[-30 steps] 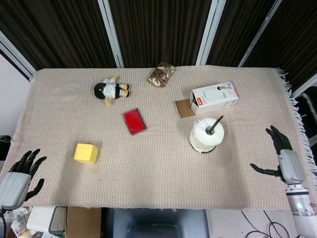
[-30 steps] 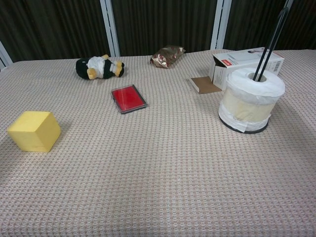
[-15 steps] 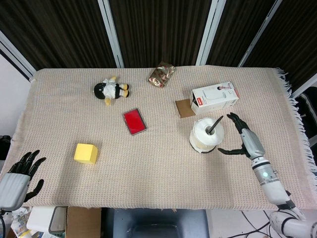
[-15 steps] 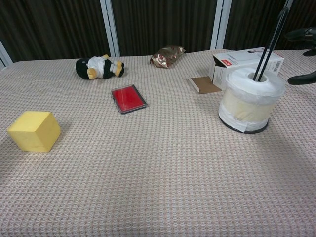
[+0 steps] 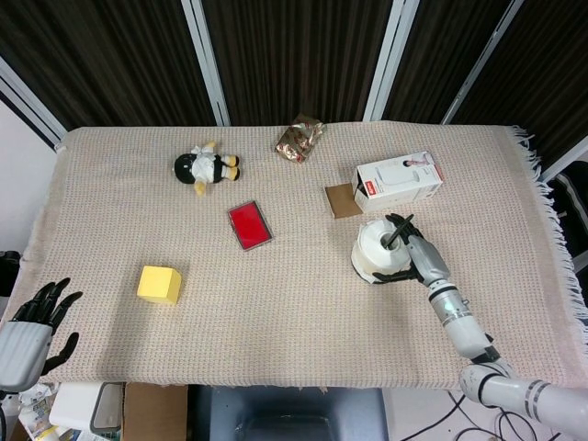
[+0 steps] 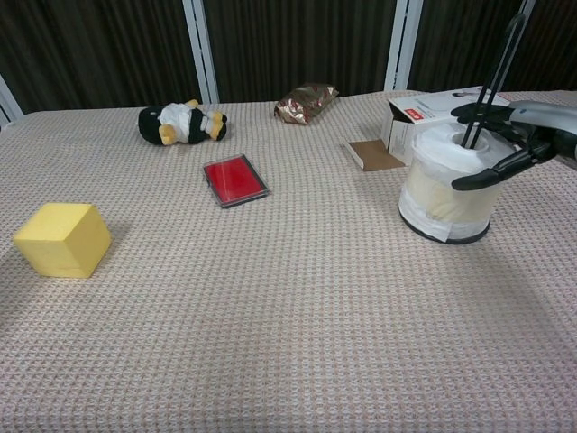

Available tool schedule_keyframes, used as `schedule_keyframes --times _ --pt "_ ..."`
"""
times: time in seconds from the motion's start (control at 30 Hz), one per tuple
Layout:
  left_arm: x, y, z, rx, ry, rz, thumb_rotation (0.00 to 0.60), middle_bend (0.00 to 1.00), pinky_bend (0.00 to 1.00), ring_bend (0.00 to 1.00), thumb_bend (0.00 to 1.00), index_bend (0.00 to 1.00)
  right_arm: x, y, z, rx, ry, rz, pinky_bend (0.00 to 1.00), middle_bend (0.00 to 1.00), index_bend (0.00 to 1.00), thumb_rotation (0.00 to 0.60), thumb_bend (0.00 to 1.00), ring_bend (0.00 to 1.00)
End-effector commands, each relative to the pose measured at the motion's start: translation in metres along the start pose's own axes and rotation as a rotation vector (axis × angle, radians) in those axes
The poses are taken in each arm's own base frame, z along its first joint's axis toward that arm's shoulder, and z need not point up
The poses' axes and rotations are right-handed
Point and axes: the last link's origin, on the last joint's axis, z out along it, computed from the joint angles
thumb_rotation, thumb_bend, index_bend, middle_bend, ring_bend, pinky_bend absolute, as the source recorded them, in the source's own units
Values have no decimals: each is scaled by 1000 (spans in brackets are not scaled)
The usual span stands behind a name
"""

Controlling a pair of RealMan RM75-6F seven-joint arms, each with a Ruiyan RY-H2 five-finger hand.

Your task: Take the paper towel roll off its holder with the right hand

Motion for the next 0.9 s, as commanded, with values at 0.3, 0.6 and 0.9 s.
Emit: schedule_keyframes --times 0.3,0.6,0.9 --pt "0 -1 -1 1 -3 -1 600 61 296 97 413 195 -21 -4 19 11 28 -20 67 0 0 600 60 7" --pt "1 -2 -1 6 -4 -7 600 60 301 99 413 195 -30 -1 29 77 154 25 361 308 343 600 62 357" --pt "1 -3 -2 12 -3 -9 600 61 306 102 414 195 -19 0 30 115 215 8 585 513 598 600 182 566"
